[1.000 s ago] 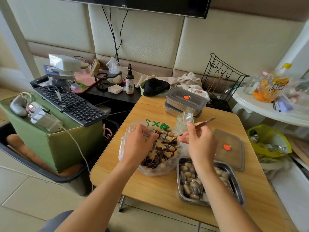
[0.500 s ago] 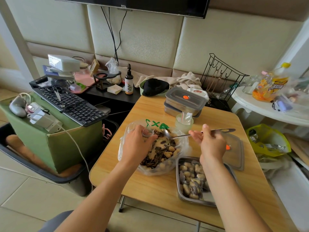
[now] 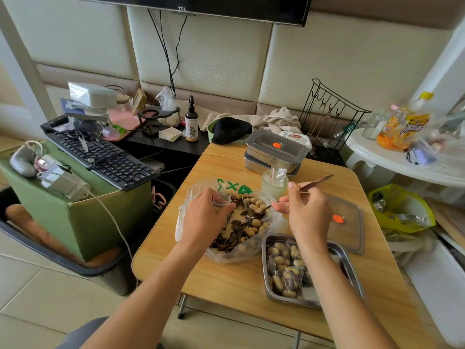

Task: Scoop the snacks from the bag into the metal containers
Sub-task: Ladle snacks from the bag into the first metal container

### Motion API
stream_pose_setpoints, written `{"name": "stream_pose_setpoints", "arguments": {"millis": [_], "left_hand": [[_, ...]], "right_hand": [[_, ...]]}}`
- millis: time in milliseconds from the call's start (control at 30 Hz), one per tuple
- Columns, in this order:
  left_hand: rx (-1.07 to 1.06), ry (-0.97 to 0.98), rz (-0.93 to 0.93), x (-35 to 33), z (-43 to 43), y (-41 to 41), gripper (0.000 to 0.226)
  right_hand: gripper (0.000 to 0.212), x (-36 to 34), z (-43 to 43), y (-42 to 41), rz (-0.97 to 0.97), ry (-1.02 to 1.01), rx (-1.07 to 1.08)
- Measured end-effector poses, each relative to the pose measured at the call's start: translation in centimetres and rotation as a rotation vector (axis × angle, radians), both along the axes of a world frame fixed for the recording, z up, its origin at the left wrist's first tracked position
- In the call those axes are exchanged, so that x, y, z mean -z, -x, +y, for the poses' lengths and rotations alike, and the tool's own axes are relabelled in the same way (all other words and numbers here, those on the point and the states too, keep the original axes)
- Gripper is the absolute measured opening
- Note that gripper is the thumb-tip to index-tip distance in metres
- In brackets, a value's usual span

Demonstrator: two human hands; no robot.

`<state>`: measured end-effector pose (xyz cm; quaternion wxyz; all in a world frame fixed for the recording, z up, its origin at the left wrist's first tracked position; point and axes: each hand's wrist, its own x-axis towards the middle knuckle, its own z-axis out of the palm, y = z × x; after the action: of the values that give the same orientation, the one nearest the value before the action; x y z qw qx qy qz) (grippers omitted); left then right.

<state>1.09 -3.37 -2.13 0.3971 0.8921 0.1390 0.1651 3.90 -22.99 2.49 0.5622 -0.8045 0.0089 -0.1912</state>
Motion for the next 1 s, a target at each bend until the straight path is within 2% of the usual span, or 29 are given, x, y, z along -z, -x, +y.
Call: {"name": "stream_pose_setpoints", "arguments": {"millis": [300,433,633,800,900,1000], "left_hand": [[0.090,-0.065,0.005,0.4,0.0,-0.4,0.038],[0.110,-0.122,0.018,0.9,0.0,-0.7,0.043],[0.133,-0.148,0.038,1.0,-0.3,-0.9,0.044],[0.139,-0.105,0.051,1.1,-0.5,-1.1,0.046],[0.134,-0.062,0.058,1.0,-0.7,-1.2,0.046],[0.124,-0.018,0.062,0.8,-0.9,-1.3,0.048]], "right_hand": [[0.036,0.1,-1.6,-0.8,-0.114,0.368,-0.141],[0.039,-0.2,-2.0,-0.8,-0.153,0.352,-0.164],[0.025,-1.6,-1.8,0.2,-0.246,0.135,-0.114],[0.025,-1.9,-1.6,0.7,-0.324,0.070,-0.059],[0.025,-2.1,-1.3,1.1,-0.400,0.119,-0.169],[0.026,-2.2,-0.8,1.4,-0.549,0.285,-0.295]]}}
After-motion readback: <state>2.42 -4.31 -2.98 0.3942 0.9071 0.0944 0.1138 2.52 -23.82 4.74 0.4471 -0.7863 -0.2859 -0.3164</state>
